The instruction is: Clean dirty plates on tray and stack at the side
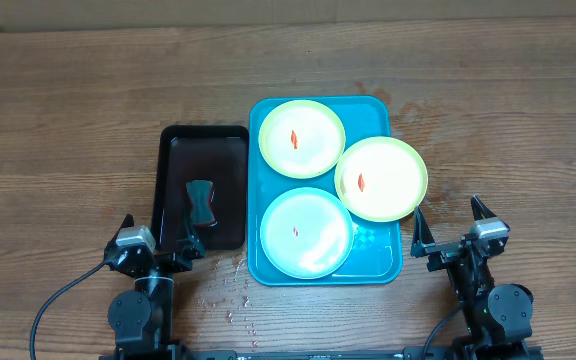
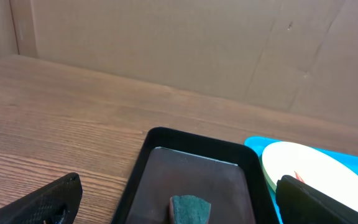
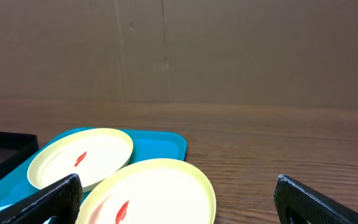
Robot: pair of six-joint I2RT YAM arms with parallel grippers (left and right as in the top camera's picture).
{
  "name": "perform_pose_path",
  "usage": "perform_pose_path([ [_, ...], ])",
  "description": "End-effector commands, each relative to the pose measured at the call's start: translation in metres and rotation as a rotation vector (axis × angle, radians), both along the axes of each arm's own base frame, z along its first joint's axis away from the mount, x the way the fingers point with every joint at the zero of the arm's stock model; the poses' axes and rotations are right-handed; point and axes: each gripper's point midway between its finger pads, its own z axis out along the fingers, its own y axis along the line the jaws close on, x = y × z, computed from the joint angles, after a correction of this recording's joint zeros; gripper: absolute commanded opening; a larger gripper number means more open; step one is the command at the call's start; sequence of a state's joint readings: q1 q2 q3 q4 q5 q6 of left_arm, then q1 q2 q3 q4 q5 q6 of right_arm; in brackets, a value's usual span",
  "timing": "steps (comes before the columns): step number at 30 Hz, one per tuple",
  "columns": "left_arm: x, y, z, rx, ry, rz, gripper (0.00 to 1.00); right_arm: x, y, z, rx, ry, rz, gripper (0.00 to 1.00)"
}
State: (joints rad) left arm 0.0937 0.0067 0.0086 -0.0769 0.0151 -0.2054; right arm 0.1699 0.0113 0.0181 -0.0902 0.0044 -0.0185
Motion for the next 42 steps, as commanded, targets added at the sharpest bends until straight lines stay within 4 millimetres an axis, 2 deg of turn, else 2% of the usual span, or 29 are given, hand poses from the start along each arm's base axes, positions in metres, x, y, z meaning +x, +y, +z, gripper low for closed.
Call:
perform_pose_path([
  [1, 0.0, 0.001, -0.002, 0.015, 0.005, 0.002, 1.0, 0.001, -0.001, -0.003, 0.003, 0.001, -0.007, 1.0],
  [7, 0.0, 0.001, -0.002, 0.015, 0.005, 0.002, 1.0, 0.002, -0.009, -0.001, -0.04, -0.012, -0.048, 1.0],
  [17, 0.0, 0.001, -0.002, 0.015, 0.005, 0.002, 1.0, 0.002, -0.009, 0.004, -0.035, -0.031, -0.051, 1.0],
  [22, 0.0, 0.001, -0.002, 0.015, 0.005, 0.002, 1.0, 0.0, 0.004, 0.005, 0.001, -0.03, 0.022, 1.0],
  [36, 0.0, 0.001, -0.002, 0.015, 0.005, 0.002, 1.0, 0.0, 0.002, 0.005, 0.001, -0.031, 0.015, 1.0],
  [42, 0.0, 0.001, -0.002, 0.015, 0.005, 0.002, 1.0, -0.001, 0.002, 0.016, 0.036, -0.054, 0.014, 1.0],
])
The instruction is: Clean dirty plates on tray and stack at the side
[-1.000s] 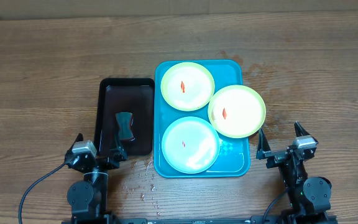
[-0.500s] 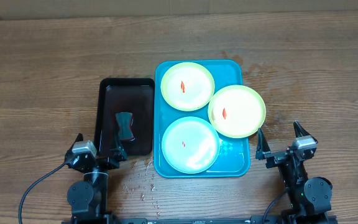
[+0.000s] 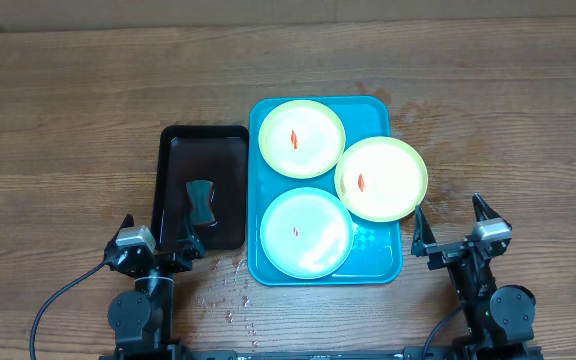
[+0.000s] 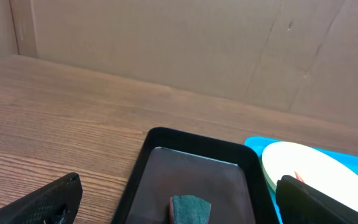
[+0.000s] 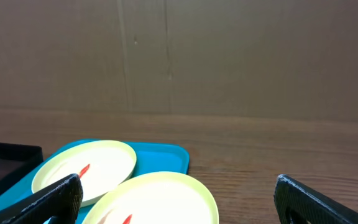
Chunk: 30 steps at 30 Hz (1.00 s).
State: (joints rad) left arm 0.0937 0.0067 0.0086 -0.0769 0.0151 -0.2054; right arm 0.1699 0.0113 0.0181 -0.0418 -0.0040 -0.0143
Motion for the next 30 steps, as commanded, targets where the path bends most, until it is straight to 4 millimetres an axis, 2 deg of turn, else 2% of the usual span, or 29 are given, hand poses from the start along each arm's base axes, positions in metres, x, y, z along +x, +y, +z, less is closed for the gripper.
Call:
perform_pose_path([
  [1, 0.0, 0.001, -0.002, 0.015, 0.005, 0.002, 1.0, -0.001, 0.0, 0.007, 0.024, -0.01, 0.002, 1.0],
  [6, 0.0, 0.001, -0.002, 0.015, 0.005, 0.002, 1.0, -0.008, -0.007, 0.033, 0.024, -0.007, -0.033, 1.0],
  [11, 0.0, 0.001, -0.002, 0.015, 0.005, 0.002, 1.0, -0.008, -0.01, 0.043, 0.017, 0.031, -0.05, 1.0],
  [25, 0.0, 0.001, -0.002, 0.015, 0.005, 0.002, 1.0, -0.001, -0.005, 0.04, 0.012, 0.062, -0.026, 1.0],
  [30, 0.0, 0.001, -0.002, 0.015, 0.005, 0.002, 1.0, -0.002, -0.004, 0.027, 0.003, 0.113, -0.019, 1.0],
])
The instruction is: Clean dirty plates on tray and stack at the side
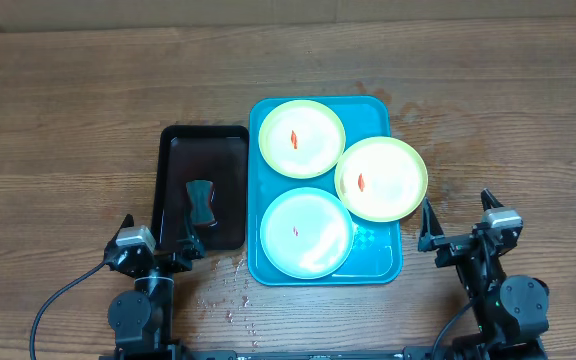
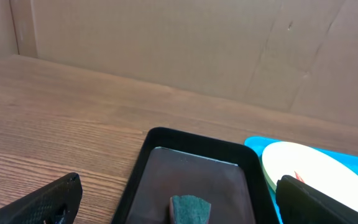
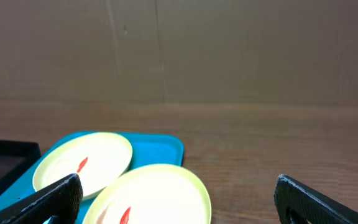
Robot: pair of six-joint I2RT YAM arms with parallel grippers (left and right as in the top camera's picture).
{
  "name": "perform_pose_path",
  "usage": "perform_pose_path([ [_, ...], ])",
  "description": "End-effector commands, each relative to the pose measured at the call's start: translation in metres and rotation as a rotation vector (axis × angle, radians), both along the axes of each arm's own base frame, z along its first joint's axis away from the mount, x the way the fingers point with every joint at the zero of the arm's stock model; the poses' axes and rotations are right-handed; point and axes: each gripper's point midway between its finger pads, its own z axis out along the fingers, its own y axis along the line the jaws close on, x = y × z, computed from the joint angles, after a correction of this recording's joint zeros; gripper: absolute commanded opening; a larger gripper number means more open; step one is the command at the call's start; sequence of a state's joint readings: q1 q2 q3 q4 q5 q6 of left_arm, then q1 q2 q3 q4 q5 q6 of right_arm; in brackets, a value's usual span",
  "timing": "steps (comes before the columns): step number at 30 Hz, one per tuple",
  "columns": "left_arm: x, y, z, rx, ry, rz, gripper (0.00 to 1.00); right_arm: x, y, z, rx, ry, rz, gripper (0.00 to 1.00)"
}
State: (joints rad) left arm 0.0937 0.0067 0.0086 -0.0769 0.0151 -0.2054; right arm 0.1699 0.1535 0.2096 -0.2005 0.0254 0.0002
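Note:
Three plates lie on the blue tray, each with a small red smear: a yellow-green one at the back, another overhanging the tray's right edge, and a pale blue-white one in front. A dark green sponge rests in the black tray to the left. My left gripper stands open at the black tray's near end, the sponge between its fingers' line of sight. My right gripper stands open to the right of the blue tray, facing the right-hand plate.
Small wet spots mark the wooden table in front of the black tray. A brown cardboard wall closes off the back of the table. Bare wood lies to the right of the blue tray.
My right gripper has shifted a little to the right and away from the blue tray. The left gripper, plates and sponge have not moved.
Both grippers stood open near the table's front edge with the three smeared plates on the blue tray and the sponge in the black tray. Only the right gripper has moved, slightly each time, ending a bit further right.

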Motion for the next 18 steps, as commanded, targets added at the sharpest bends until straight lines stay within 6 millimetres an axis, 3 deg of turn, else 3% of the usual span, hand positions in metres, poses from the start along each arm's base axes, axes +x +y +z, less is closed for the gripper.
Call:
perform_pose_path([
  [1, 0.0, 0.001, -0.002, 0.015, 0.005, 0.002, 1.0, -0.003, 0.003, 0.001, 0.007, 0.018, 0.021, 1.0],
  [18, 0.0, 0.001, -0.002, 0.015, 0.005, 0.002, 1.0, -0.01, 0.008, -0.033, -0.009, 0.155, 0.053, 1.0],
])
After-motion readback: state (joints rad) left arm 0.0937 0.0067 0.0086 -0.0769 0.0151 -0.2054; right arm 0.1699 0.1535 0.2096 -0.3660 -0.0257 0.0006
